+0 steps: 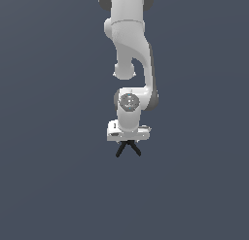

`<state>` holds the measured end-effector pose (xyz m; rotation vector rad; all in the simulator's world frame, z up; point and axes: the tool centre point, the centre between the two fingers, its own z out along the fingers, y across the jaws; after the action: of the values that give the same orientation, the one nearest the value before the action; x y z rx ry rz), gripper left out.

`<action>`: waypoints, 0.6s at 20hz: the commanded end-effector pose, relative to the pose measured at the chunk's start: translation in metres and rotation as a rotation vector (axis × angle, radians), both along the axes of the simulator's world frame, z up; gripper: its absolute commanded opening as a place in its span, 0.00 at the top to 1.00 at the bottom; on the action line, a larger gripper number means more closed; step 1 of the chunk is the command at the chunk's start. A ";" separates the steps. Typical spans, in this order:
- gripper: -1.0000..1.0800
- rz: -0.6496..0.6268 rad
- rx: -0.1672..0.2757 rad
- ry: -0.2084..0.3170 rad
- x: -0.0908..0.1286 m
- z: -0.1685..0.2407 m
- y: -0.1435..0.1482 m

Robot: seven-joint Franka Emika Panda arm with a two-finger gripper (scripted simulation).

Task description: Pick up the object and move it to a goal position.

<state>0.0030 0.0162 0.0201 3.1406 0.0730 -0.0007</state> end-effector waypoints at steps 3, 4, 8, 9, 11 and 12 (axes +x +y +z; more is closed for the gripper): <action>1.00 0.000 0.000 -0.001 -0.002 0.005 0.003; 1.00 0.000 0.000 -0.001 -0.003 0.008 0.004; 1.00 0.000 0.000 -0.001 -0.010 0.021 0.011; 1.00 0.000 0.000 -0.001 -0.013 0.025 0.013; 1.00 0.000 0.000 -0.001 -0.018 0.036 0.018; 1.00 0.000 0.000 -0.001 -0.020 0.041 0.021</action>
<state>-0.0144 0.0329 0.0521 3.1405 0.0725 -0.0038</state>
